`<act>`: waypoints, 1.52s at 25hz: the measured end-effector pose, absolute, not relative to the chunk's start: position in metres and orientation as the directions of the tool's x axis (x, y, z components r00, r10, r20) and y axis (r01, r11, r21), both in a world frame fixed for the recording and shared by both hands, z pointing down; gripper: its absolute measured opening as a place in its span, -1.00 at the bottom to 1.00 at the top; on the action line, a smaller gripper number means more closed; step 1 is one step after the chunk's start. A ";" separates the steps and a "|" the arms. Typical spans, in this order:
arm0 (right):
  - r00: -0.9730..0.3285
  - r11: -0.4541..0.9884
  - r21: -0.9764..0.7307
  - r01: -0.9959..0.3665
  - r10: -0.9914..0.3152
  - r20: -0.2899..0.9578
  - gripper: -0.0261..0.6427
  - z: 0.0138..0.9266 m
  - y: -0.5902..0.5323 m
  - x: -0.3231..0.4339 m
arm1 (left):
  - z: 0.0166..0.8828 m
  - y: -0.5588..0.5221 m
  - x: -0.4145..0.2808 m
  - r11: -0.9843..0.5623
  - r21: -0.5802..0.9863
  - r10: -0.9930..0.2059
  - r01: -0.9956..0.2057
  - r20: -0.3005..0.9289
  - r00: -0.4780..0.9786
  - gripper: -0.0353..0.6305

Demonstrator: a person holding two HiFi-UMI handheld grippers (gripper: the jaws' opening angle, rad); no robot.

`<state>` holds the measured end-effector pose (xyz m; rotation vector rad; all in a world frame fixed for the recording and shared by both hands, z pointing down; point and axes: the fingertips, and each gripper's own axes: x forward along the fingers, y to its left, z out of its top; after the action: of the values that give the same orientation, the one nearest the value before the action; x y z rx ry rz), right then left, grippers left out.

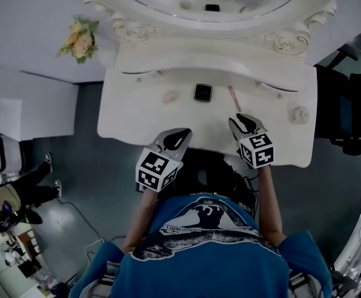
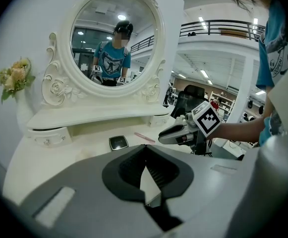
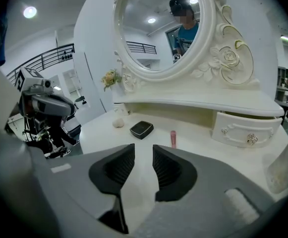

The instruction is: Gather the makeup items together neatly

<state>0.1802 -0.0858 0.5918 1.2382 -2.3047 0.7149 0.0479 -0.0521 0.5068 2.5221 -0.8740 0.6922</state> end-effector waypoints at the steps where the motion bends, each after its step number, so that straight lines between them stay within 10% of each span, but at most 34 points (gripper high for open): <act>1: -0.518 0.478 -0.238 -0.846 -0.630 0.579 -0.57 0.590 -0.084 0.176 | 0.507 -0.051 0.047 -0.734 0.190 -0.463 -0.653 0.563 0.684 -0.85; 31: -0.523 0.511 -0.166 -0.843 -0.708 0.475 -0.66 0.536 0.086 0.024 | 0.487 0.105 -0.068 -0.792 0.163 -0.471 -0.588 0.448 0.760 -0.85; 38: -0.493 0.459 -0.186 -0.869 -0.760 0.423 -0.94 0.524 0.119 0.012 | 0.489 0.136 -0.071 -0.824 0.156 -0.442 -0.545 0.426 0.789 -0.85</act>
<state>0.0121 0.1185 0.5242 1.3955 -2.4319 0.5525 -0.0714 0.1355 0.4886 2.7092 -0.7630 0.5480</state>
